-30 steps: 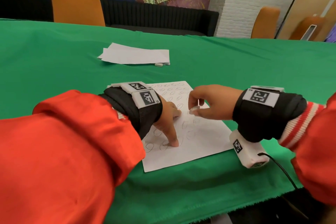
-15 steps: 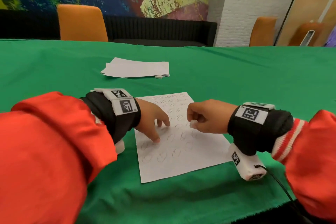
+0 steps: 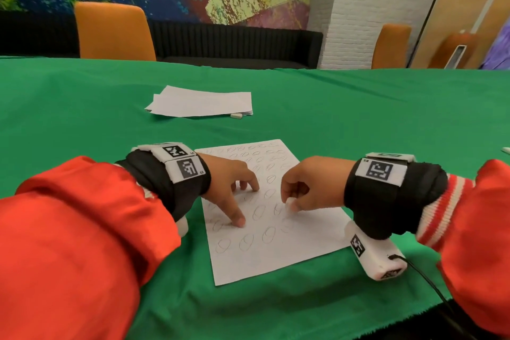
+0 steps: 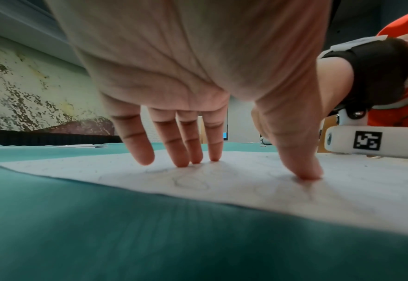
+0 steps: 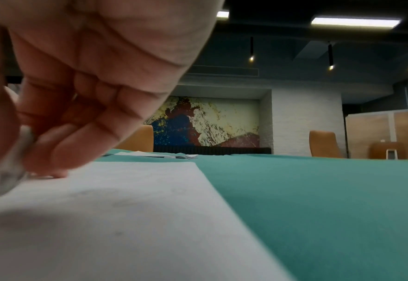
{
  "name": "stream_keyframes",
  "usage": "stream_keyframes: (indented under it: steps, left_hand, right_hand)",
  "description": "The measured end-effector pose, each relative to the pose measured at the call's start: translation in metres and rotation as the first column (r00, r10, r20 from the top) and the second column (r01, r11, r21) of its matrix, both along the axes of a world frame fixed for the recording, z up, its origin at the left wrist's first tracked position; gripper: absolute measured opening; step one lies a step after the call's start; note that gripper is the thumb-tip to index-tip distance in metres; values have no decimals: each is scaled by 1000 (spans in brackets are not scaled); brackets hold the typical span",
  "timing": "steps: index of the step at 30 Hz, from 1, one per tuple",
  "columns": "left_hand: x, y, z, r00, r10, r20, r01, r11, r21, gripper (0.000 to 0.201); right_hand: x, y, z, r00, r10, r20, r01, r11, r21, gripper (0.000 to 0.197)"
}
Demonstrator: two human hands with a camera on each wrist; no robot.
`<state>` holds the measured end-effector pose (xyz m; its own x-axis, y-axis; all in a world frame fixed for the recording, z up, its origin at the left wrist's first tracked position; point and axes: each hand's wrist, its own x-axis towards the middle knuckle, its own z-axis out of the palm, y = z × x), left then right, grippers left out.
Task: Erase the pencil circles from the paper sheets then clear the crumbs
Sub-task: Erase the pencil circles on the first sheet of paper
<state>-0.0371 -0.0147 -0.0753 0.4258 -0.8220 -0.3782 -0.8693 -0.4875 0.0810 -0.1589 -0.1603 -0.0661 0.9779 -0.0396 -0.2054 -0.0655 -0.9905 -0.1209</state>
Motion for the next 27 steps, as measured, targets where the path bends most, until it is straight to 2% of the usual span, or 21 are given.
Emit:
stream_keyframes:
  steps: [3,8,14,18,23,27]
  left_hand:
    - [0,-1,0,999,-26,23,26,999,19,74]
    - [0,-1,0,997,-49,60,45,997,57,78]
    - [3,-2,-3,998,-31,46,29,998,51,80]
    - [3,-2,-3,998,-30,47,27,998,59,81]
    - [3,-2,-3,998,-30,50,27,998,54,80]
    - [1,-2,-2,998,-28,55,25,998,58,81]
  right_hand:
    - [2,7,1,998,-5,-55,6,1000,5,15]
    - [9,13,-3,997,-41,-67,39,999,-29,13]
    - [4,26,-4,993,59,-105,-64,997,-43,15]
    - [8,23,-1,997,-16,-71,10,997,-79,19]
    - [5,31,-3,995,27,-100,-32,998,-52,17]
    - [10,25,-2,996,-41,-74,35,996,-84,18]
